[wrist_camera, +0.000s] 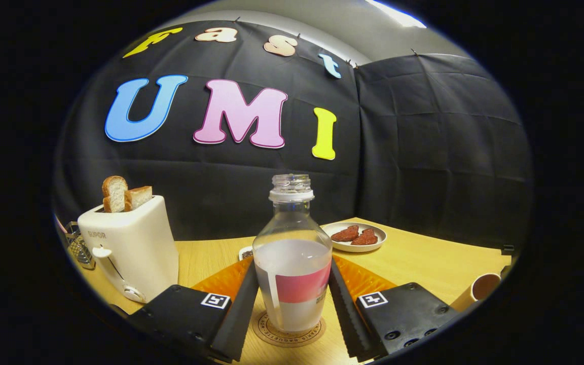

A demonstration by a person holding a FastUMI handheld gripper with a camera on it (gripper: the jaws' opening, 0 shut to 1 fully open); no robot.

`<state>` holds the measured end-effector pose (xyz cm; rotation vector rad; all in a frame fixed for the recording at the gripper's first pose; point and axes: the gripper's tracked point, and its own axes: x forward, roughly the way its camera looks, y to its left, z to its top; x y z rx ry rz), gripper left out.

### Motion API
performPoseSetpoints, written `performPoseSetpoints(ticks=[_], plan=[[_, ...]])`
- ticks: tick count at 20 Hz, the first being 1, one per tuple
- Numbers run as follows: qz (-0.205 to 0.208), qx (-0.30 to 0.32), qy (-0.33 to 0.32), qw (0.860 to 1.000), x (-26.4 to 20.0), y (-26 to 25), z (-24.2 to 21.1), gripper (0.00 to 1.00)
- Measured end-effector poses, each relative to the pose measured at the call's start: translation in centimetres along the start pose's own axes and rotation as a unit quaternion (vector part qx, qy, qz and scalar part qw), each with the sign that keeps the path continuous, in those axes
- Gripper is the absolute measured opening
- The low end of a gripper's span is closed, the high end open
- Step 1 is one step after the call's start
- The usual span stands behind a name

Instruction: Take the bottle from table, then pour the juice into the cup, finally place the bottle on the coaster

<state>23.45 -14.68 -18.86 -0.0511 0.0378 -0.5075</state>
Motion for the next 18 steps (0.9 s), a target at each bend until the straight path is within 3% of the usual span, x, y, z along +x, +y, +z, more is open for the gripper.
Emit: performPoseSetpoints(ticks=[10,11,13,18], plan=[[-0.006,0.007,0.013,1.000,-1.0,-0.7,-1.5,0.78],[-0.009,0.009,0.016,1.000,-1.0,-0.9,-1.8,0.80],[-0.011,0.016,0.021,1.000,-1.5,-1.3,-1.8,1.00],[-0.006,0.023,0.034,0.999,-3.7,-2.3,-1.2,0.99]])
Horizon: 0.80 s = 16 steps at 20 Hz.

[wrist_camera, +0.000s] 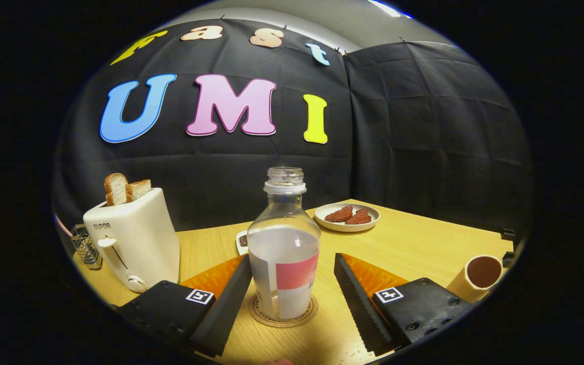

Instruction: Take the bottle from table, then pour the juice into the cup, finally place the bottle on the coaster

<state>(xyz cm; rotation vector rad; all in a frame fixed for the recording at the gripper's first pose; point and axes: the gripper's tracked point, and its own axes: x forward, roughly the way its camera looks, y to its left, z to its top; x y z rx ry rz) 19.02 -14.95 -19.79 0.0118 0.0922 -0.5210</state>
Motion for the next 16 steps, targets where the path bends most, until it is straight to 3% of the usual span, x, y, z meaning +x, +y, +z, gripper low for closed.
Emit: performPoseSetpoints(ticks=[16], plan=[[0.093,-0.038,-0.011,0.995,-11.4,-1.8,3.6,0.98]])
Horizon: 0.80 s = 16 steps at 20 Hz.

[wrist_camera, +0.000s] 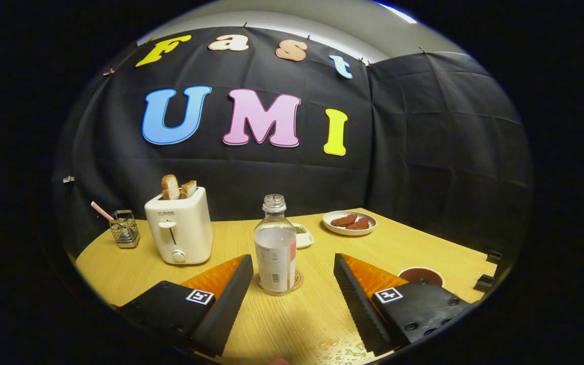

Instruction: Take the bottle from table, then pour the juice into the cup, finally place the bottle on the coaster

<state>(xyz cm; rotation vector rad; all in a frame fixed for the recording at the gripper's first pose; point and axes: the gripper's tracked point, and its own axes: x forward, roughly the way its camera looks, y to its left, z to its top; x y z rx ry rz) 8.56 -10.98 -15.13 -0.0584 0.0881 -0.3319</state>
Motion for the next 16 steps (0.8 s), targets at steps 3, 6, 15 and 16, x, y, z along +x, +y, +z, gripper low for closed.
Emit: performPoseSetpoints(ticks=[3,6,15,16], plan=[[0.022,0.000,-0.010,1.000,-1.9,0.0,1.8,0.99],[0.047,0.008,-0.022,0.999,-3.1,0.0,4.3,0.98],[0.101,0.023,-0.036,0.994,-4.3,-2.3,10.2,0.98],[0.105,0.016,-0.040,0.993,-4.3,-2.7,10.7,0.98]])
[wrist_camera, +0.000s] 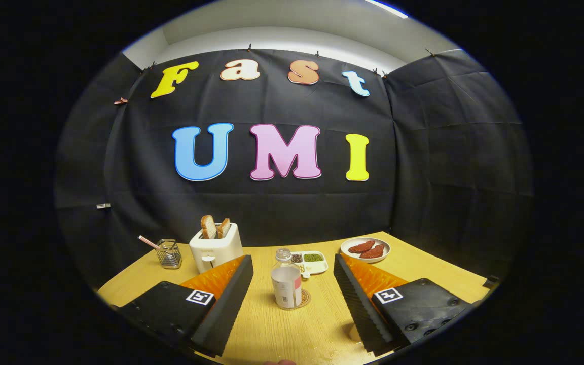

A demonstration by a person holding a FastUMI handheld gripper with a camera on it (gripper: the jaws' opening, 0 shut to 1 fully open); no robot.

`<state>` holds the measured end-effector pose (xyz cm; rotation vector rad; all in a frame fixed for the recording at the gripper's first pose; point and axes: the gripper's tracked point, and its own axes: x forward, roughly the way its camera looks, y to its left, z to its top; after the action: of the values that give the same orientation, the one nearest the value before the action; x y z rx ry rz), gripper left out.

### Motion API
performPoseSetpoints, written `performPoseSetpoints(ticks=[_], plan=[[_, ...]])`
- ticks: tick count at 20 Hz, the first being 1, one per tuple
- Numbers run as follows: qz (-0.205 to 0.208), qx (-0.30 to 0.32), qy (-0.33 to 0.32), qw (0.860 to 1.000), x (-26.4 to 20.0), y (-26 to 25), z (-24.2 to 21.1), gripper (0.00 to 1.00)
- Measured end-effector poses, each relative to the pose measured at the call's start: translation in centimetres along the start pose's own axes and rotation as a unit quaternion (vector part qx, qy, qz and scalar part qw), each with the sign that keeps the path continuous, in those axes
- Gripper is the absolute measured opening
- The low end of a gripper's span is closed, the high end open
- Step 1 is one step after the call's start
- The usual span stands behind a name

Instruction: Take the bottle from table, then pour the juice into the cup, finally place the bottle on the coaster

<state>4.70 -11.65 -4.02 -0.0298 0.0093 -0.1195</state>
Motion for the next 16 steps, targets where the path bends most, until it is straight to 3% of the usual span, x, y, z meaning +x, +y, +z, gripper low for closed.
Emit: performPoseSetpoints(ticks=[6,16], plan=[[0.031,-0.026,0.018,0.999,0.4,-1.1,0.6,0.98],[0.070,-0.010,0.016,0.997,1.1,-1.8,2.7,0.98]])
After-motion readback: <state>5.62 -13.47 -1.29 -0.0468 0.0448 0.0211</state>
